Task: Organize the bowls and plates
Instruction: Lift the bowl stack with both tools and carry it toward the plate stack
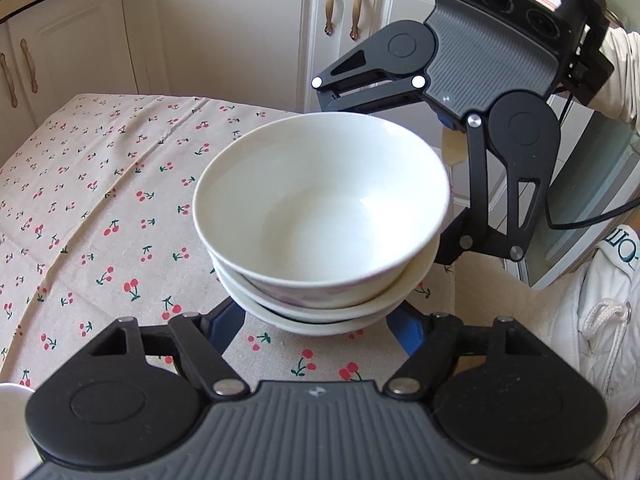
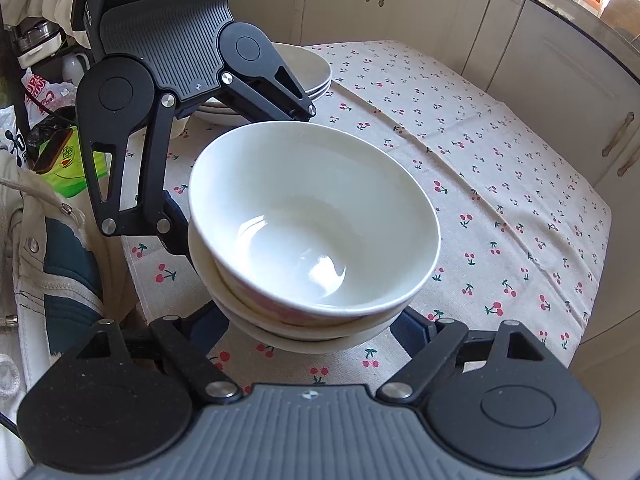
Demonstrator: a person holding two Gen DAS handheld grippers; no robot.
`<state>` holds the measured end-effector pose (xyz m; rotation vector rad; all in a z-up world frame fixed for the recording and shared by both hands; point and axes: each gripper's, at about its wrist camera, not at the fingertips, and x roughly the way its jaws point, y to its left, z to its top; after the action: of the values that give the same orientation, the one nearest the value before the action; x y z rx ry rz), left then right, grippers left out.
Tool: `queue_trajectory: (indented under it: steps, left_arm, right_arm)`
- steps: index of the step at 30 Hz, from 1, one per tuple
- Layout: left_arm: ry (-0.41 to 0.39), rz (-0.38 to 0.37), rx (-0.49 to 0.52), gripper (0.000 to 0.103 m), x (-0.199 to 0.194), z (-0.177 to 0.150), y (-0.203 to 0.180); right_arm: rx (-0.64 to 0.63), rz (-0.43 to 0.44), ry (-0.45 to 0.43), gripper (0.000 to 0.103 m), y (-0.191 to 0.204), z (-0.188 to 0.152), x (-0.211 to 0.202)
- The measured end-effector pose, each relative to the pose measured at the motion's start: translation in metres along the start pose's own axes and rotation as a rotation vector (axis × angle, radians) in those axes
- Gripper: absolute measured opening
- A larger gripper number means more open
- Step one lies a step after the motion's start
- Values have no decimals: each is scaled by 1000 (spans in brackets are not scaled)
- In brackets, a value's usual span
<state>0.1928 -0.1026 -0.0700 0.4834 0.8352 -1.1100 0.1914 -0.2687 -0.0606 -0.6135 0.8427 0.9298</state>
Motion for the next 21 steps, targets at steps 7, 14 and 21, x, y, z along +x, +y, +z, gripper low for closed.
queue_trajectory:
  steps: [7,14,21]
  left_arm:
    - [-29,-5,17,87,-4,2,-2]
    - [-42,-29,-1,87,-3,0,2]
    - [-33,-42,22,86,-2,3,4]
  right_arm:
    - [6,-8,-21,99,3,1,-4]
    - [19,2,-20,99,0,4,-5]
    - [32,27,-18,98,-4,2,-2]
